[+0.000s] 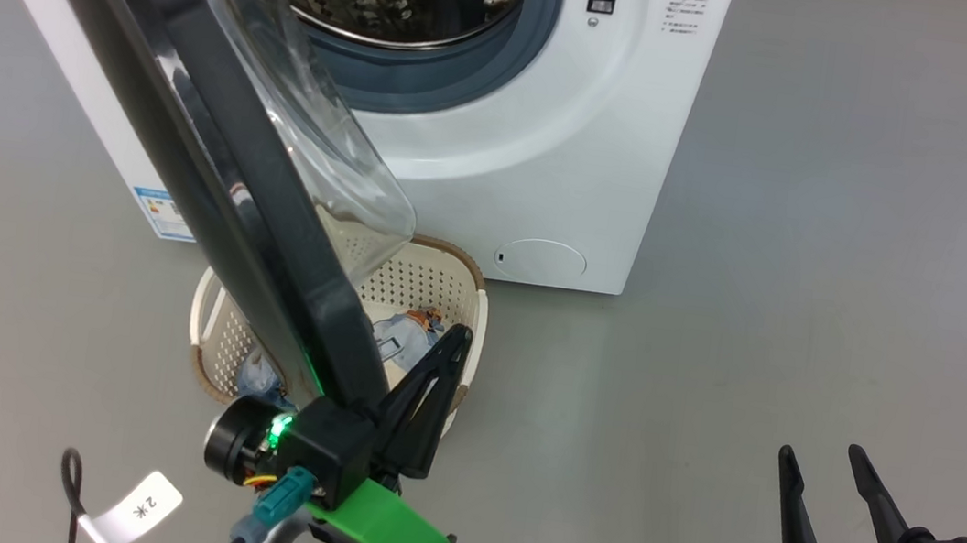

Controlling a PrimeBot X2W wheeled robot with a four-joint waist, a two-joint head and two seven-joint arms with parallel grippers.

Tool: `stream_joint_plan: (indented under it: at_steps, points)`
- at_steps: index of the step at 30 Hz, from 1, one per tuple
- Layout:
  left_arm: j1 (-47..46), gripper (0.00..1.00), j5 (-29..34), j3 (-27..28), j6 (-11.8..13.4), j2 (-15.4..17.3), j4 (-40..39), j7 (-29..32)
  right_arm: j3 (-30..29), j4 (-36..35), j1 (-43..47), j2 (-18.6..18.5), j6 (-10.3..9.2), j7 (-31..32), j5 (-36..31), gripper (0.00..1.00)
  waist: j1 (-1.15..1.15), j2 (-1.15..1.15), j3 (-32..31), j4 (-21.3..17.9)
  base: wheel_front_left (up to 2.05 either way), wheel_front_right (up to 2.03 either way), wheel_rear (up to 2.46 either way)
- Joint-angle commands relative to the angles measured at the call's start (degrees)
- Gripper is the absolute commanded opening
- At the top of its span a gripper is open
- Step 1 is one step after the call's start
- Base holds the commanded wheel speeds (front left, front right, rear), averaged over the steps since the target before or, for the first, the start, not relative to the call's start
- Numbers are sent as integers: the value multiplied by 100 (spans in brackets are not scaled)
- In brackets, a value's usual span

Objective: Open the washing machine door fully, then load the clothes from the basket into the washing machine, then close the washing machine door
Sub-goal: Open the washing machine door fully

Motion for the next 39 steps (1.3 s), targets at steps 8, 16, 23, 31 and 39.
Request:
stream_joint_plan:
  at_steps: [8,16,23,31,39]
  points:
    - [-236,0,-134,127,65,21,-10,26,110,-104,-264,-99,9,-69,-3,100,0,0,57,185,0,0,0]
    - [-171,0,-246,189,199,35,143,112,138,-59,-260,-94,9,-69,30,100,0,0,-12,274,0,0,0]
    - [-99,0,-401,252,299,34,254,179,148,-28,-225,-90,9,-69,56,100,0,0,-73,291,0,0,0]
    - [-53,0,-516,296,427,35,325,234,155,7,-205,-88,9,-69,111,100,0,0,-93,337,0,0,0]
    - [-22,0,-555,355,488,111,333,234,181,12,-192,-95,9,-69,141,100,0,0,-95,495,0,0,0]
